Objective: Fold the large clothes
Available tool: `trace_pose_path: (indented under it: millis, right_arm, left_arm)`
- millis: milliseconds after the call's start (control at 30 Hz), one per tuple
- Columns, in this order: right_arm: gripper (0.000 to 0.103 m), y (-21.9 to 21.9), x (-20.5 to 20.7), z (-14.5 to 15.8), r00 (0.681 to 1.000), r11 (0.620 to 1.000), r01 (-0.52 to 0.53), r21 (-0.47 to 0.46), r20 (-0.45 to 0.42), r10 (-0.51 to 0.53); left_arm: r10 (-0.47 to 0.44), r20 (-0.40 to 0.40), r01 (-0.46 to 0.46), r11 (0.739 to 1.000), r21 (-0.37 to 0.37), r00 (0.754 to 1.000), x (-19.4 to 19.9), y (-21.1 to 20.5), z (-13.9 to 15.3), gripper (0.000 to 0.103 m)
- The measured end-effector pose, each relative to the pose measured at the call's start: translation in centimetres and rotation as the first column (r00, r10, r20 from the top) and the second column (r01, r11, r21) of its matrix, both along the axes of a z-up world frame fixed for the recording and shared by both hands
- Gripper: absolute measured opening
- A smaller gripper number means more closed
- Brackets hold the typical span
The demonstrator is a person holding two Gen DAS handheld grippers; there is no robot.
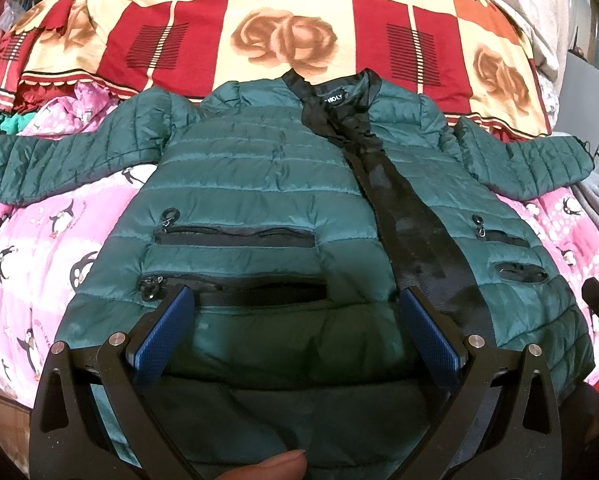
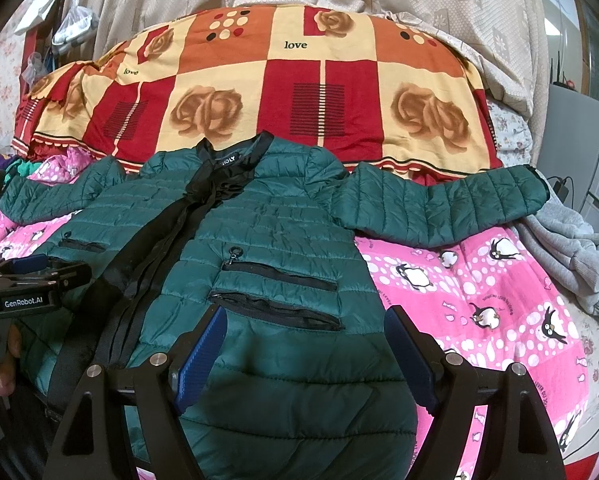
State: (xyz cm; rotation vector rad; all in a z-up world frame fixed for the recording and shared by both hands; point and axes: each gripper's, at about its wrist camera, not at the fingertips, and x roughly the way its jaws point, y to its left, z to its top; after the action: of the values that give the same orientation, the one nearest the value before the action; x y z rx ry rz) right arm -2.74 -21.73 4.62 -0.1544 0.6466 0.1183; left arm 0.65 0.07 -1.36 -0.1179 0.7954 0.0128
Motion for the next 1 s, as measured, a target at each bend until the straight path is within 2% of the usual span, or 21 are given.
trace_pose_path:
  millis: [200, 367, 800, 1000]
  right_arm:
    - [0.079, -0.4, 0.1, -0.3, 1.0, 1.0, 0.0, 0.007, 0.001, 0.0]
    - [0.079, -0.4, 0.2, -0.4, 1.0, 1.0, 0.0, 0.005, 0.001, 0.0]
    - [0.079, -0.4, 0.0, -0.4, 1.0, 1.0, 0.0, -0.004, 0.004, 0.001]
    - [0.079, -0.5, 0.1, -0.4, 1.0, 1.0, -0.002, -0.007, 0.003, 0.002]
  left_arm:
    - [0.01, -0.006, -0.01, 1.0, 0.007, 1.0, 0.1, 0.5, 0.0, 0.103]
    - [0.026, -0.01, -0.026, 0.999, -0.03, 1.0, 0.1, 1.4, -0.1, 0.103]
    - [0.022, -0.018, -0.023, 0.999, -0.045, 1.0, 0.4, 1.1, -0.2, 0.103]
    - [0.004, -0.001, -0.004, 1.0, -0.012, 1.0, 0.4, 0.4, 0.2, 0.103]
